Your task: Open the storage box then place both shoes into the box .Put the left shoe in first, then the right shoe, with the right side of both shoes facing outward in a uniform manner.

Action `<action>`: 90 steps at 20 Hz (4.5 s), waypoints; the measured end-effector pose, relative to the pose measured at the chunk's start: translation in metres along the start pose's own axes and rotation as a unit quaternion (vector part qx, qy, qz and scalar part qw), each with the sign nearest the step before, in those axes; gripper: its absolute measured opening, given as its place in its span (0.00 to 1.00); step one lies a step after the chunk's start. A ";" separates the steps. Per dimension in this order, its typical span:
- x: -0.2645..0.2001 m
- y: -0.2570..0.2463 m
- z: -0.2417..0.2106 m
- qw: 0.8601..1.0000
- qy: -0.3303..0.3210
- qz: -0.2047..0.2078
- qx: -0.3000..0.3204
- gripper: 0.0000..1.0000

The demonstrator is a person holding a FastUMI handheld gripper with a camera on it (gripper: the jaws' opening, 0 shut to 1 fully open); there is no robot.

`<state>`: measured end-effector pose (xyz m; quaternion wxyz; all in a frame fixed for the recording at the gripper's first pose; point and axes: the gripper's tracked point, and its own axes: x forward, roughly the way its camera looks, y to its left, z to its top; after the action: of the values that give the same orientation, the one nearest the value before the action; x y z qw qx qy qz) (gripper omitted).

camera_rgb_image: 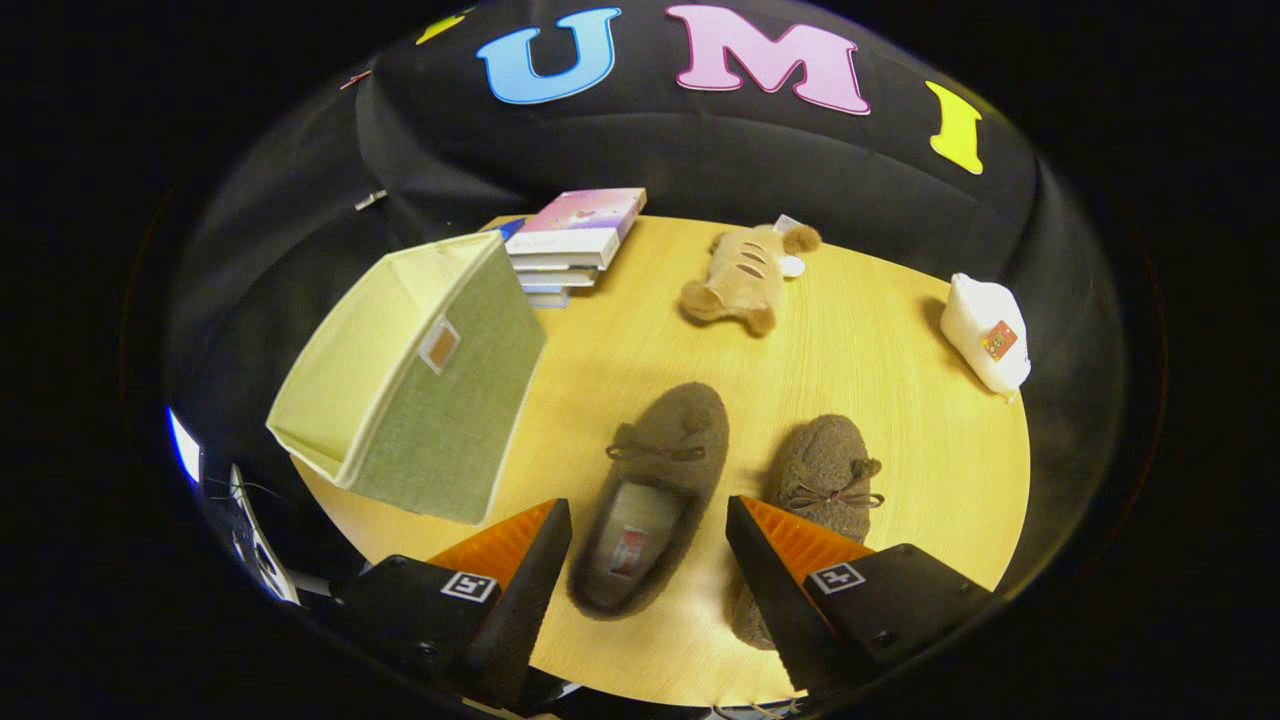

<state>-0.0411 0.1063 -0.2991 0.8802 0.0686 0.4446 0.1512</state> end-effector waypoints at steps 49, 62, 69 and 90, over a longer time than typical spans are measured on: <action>-0.004 0.199 0.173 0.999 -0.037 0.029 0.006 0.08; 0.105 0.263 0.107 0.996 0.081 0.008 -0.023 0.08; 0.138 0.277 0.077 0.988 0.148 0.011 -0.030 0.08; 0.032 0.246 0.136 0.993 -0.019 0.079 -0.082 0.91</action>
<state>0.0360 0.3514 -0.1797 0.8765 0.0335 0.4071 0.2546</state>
